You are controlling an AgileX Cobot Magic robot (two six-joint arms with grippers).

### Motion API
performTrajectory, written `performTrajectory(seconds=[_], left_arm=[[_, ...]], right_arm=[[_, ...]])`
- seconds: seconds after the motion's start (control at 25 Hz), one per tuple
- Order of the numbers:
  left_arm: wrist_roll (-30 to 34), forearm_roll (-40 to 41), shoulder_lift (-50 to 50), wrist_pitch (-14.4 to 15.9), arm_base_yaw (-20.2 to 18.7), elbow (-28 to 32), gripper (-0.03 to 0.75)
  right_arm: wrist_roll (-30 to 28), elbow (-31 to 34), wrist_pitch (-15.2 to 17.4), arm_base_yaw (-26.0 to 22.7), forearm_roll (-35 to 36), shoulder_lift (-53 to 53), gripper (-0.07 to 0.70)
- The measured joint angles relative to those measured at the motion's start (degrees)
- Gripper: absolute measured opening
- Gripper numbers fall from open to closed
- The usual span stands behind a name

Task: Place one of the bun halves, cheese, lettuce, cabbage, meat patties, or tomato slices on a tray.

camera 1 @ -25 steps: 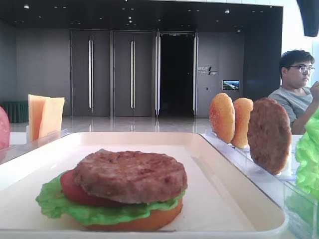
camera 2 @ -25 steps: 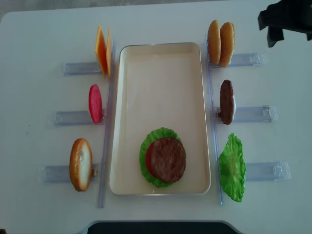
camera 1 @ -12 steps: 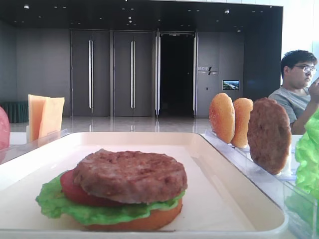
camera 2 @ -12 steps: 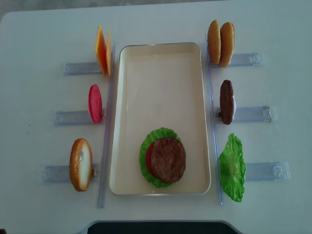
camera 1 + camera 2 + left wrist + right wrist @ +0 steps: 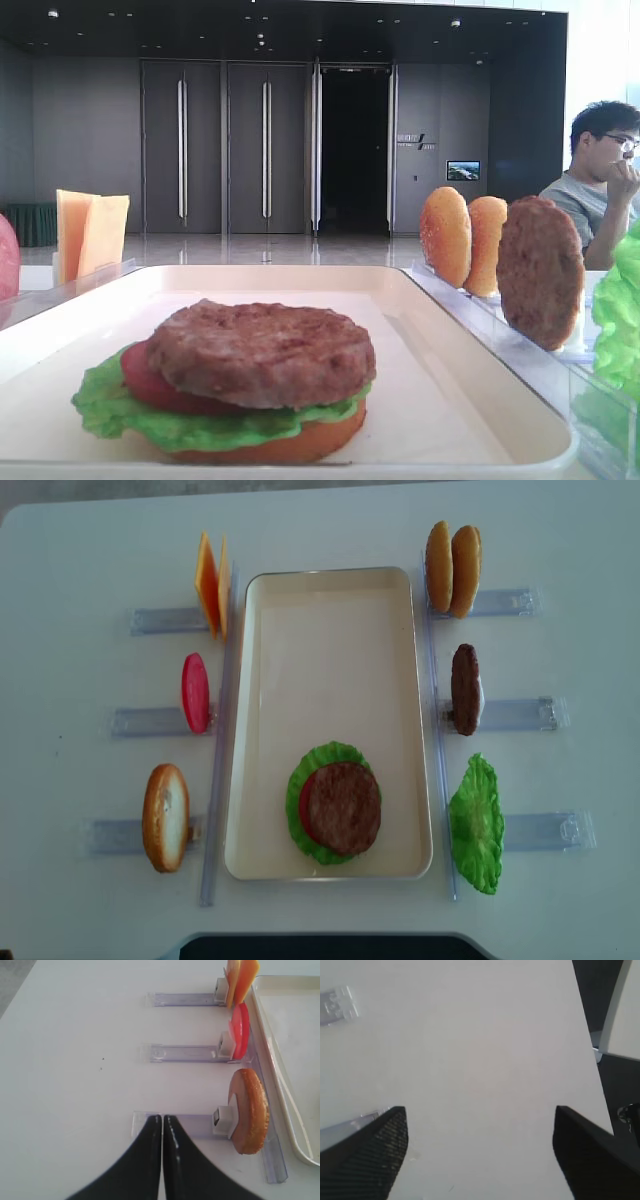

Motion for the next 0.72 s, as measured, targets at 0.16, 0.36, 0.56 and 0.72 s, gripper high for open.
performTrajectory(seconds=[0.16, 0.36, 0.56, 0.72], left_arm=[[0.0, 0.0, 0.0, 0.0, 0.0, 0.0, -0.007], [0.0, 0.0, 0.0, 0.0, 0.0, 0.0, -0.007], [0.0, 0.0, 0.0, 0.0, 0.0, 0.0, -0.007], [0.0, 0.0, 0.0, 0.0, 0.0, 0.0, -0.007]], right_arm=[[-0.07, 0.84, -0.01, 0.6, -0.07, -5.0, 0.563], [-0.87, 4.09, 0.05, 5.28, -1.35, -16.75, 0.563], [-0.99, 7.73, 0.16, 9.96, -1.75, -29.07, 0.563], [-0.94, 10.62, 0.23, 12.48, -1.44, -40.92, 0.563]])
